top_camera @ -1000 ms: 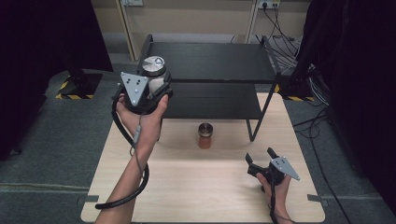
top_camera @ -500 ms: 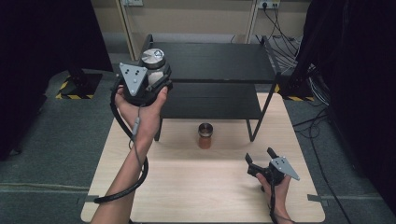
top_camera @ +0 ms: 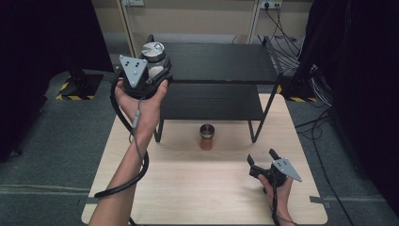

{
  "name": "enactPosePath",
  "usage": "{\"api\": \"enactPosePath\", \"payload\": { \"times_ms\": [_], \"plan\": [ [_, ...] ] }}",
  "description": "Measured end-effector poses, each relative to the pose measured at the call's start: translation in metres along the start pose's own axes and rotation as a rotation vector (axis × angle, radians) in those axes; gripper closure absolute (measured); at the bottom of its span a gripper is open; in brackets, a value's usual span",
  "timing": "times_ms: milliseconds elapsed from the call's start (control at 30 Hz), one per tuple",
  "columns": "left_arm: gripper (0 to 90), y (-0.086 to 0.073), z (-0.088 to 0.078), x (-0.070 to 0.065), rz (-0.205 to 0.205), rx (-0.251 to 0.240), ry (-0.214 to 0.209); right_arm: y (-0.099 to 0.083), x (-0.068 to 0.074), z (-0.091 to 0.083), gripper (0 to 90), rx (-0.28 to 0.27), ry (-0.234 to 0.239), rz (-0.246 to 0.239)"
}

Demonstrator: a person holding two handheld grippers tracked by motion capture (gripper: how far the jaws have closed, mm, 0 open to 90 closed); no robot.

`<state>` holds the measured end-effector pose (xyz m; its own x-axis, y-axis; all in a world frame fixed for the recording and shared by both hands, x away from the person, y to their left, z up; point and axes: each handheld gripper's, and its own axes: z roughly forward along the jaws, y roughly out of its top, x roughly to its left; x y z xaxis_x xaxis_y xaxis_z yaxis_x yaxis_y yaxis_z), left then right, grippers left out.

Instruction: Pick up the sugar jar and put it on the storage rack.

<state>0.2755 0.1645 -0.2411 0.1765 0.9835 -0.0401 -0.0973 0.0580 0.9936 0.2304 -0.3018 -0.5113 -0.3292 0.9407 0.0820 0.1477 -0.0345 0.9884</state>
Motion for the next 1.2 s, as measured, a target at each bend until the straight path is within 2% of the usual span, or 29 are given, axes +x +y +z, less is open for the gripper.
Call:
{"api": "enactPosePath", "payload": {
  "times_ms": [733, 967, 1200],
  "plan": [
    [31.0, 0.012, 0.025, -0.001, 0.028, 0.016, 0.006, 0.000, -0.001, 0.000, 3.9, -0.002, 0.004, -0.002],
    [31.0, 0.010, 0.033, 0.000, 0.039, 0.020, 0.014, 0.000, -0.001, 0.000, 3.9, -0.002, 0.006, -0.003],
    [31.0, 0.005, 0.041, 0.003, 0.031, 0.027, 0.010, 0.000, -0.001, 0.000, 3.9, -0.002, 0.008, -0.003]
  ]
}}
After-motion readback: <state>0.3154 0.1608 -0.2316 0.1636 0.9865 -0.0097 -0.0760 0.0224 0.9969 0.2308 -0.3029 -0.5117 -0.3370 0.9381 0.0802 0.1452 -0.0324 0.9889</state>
